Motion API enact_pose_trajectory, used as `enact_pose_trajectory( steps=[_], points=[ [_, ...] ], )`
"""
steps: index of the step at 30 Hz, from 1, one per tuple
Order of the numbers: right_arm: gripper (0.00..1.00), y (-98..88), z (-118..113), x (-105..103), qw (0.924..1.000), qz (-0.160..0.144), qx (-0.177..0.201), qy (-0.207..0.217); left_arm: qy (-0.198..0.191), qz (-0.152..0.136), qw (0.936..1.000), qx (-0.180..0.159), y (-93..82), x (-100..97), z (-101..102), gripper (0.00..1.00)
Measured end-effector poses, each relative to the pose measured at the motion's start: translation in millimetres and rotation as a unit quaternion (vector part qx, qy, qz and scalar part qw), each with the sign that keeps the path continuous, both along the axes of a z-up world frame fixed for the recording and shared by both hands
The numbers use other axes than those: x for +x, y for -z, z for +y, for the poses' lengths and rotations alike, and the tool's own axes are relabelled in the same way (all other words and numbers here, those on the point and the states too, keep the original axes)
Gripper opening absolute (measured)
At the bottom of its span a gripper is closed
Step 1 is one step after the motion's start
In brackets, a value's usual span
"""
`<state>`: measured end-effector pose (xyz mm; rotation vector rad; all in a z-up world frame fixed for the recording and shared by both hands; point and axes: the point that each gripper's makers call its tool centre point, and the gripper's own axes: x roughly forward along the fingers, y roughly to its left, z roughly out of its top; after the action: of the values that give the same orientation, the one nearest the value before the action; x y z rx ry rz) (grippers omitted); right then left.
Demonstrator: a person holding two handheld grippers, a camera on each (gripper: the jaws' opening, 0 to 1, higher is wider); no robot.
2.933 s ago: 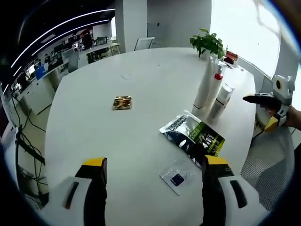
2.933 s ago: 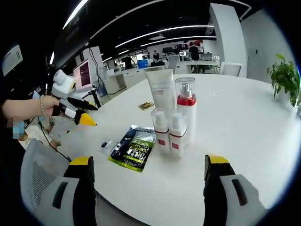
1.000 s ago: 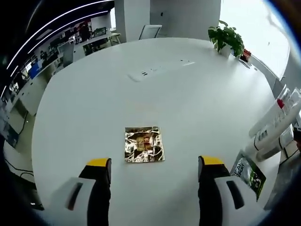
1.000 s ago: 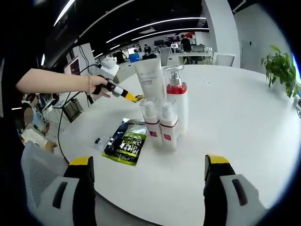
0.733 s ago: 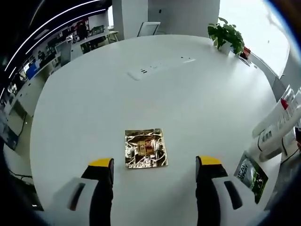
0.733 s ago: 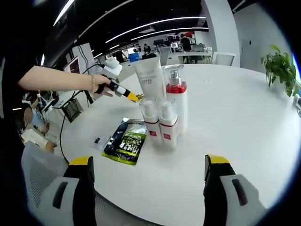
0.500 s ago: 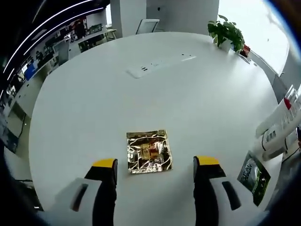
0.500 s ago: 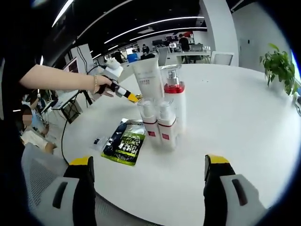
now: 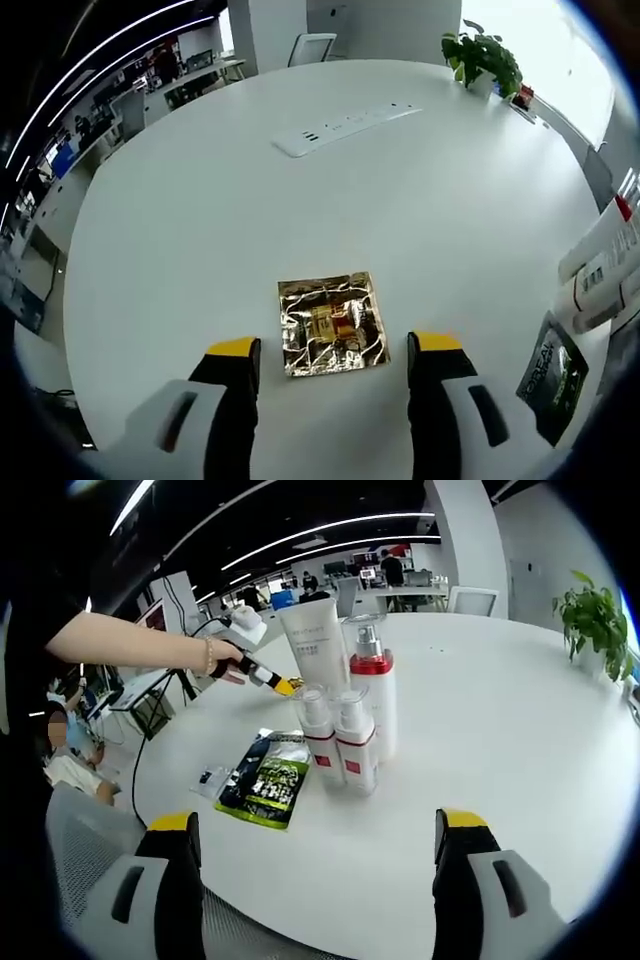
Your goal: Arrange the skincare products in the storage area until every visible bottle or jar stands upright without overlapping.
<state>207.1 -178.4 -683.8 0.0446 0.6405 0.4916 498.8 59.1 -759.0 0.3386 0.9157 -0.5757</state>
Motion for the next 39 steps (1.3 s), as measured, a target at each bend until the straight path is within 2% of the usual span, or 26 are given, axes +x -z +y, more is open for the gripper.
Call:
enact_pose_trajectory(
  steps=[4,6,8,15,23,33,39],
  points=[
    [0.97,0.1,-0.6,0.3,1.0,0.0,0.0,0.001,0.004,-0.003,1.0,-0.002,2.0,6.6,-0.9,0.59],
    [0.96,0.3,-1.4,0.5,1.0,0.0,0.0,0.002,0.007,-0.005,1.0,-0.003,1.2,8.5,-1.5,0.53],
    [0.96,0.2,-1.4,0.4,1.0,0.0,0.0,0.002,0.015,-0.009,0.9998,-0.004,1.1,10.1,-2.7,0.42],
    [0.96,-0.8,-0.6,0.4,1.0,0.0,-0.001,0.002,0.007,-0.012,0.9999,-0.002,2.9,14.5,0.9,0.42],
    [0.96,-1.4,0.0,0.6,1.0,-0.002,0.0,-0.001,0.002,-0.016,0.9998,-0.008,-1.8,9.8,4.5,0.42],
    [0.96,-3.9,2.3,0.8,1.0,-0.007,0.004,-0.005,-0.011,-0.03,0.9993,-0.02,-22.1,-2.9,9.0,0.42],
    [0.96,-6.2,4.7,0.4,0.9998,-0.013,0.004,-0.011,-0.015,-0.033,0.9989,-0.028,-27.4,-7.4,9.5,0.42]
  ],
)
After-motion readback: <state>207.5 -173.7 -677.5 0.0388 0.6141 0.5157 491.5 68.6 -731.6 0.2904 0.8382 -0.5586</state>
